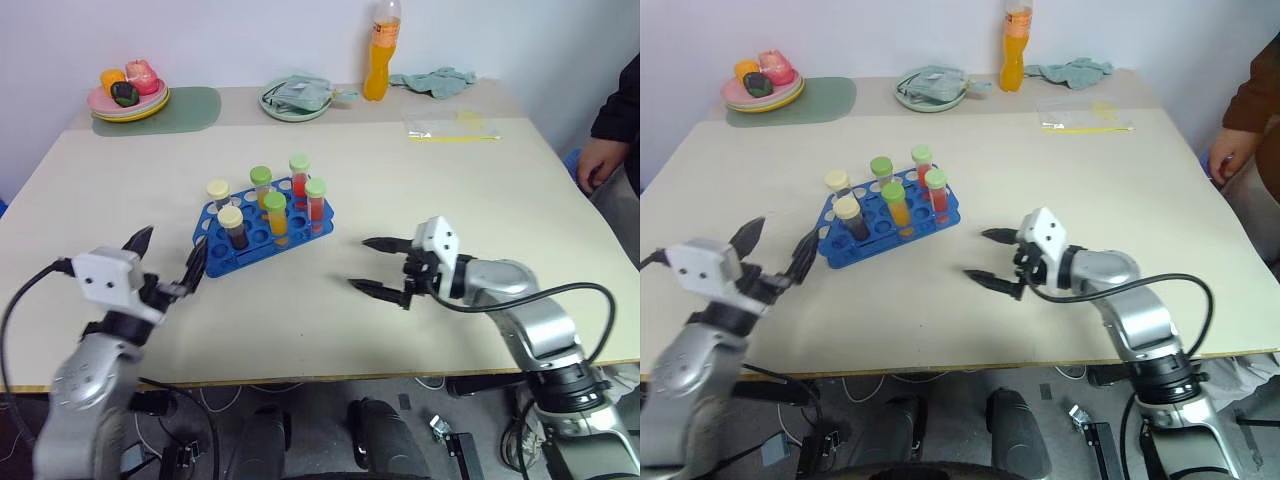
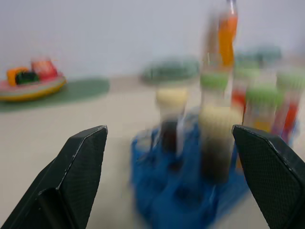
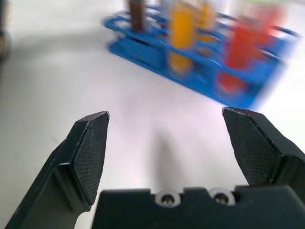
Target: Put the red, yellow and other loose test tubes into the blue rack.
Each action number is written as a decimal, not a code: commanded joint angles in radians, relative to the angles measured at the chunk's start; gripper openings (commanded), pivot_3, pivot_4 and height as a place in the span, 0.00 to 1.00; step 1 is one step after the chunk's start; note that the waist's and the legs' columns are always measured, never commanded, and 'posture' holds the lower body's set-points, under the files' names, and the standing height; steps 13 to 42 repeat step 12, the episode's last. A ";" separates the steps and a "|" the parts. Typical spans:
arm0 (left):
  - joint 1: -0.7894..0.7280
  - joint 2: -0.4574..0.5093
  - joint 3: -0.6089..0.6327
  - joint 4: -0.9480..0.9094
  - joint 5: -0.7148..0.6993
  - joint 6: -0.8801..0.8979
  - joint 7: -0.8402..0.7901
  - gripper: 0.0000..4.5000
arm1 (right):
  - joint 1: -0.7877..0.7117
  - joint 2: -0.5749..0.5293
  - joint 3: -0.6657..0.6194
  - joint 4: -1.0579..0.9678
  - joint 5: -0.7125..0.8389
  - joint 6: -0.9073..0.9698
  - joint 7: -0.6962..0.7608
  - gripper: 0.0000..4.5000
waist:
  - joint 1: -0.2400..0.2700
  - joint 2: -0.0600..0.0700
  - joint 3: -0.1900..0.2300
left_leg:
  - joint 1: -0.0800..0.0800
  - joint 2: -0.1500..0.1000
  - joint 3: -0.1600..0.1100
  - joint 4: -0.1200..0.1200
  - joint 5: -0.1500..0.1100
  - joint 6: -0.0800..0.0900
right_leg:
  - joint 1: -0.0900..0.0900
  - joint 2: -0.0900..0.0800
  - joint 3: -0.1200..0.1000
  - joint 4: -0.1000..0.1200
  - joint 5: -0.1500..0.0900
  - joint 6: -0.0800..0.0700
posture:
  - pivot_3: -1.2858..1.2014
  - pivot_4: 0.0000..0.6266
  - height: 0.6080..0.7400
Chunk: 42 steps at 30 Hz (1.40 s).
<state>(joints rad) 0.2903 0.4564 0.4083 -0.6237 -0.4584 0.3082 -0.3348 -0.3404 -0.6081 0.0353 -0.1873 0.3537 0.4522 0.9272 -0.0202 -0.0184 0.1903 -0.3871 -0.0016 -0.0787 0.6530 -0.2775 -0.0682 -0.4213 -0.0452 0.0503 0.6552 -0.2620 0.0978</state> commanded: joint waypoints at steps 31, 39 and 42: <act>0.039 0.074 0.053 0.183 0.035 -0.050 -0.155 0.96 | 0.067 -0.042 -0.136 0.041 -0.007 -0.038 -0.094 0.94 | 0.004 0.000 0.000 | 0.002 0.000 0.000 0.000 0.000 0.001 | 0.003 0.000 0.000 -0.002 0.000 0.000 | 0.52 0.24 1.00; 0.039 0.074 0.053 0.183 0.035 -0.050 -0.155 0.96 | 0.067 -0.042 -0.136 0.041 -0.007 -0.038 -0.094 0.94 | 0.004 0.000 0.000 | 0.002 0.000 0.000 0.000 0.000 0.001 | 0.003 0.000 0.000 -0.002 0.000 0.000 | 0.52 0.24 1.00; 0.039 0.074 0.053 0.183 0.035 -0.050 -0.155 0.96 | 0.067 -0.042 -0.136 0.041 -0.007 -0.038 -0.094 0.94 | 0.004 0.000 0.000 | 0.002 0.000 0.000 0.000 0.000 0.001 | 0.003 0.000 0.000 -0.002 0.000 0.000 | 0.52 0.24 1.00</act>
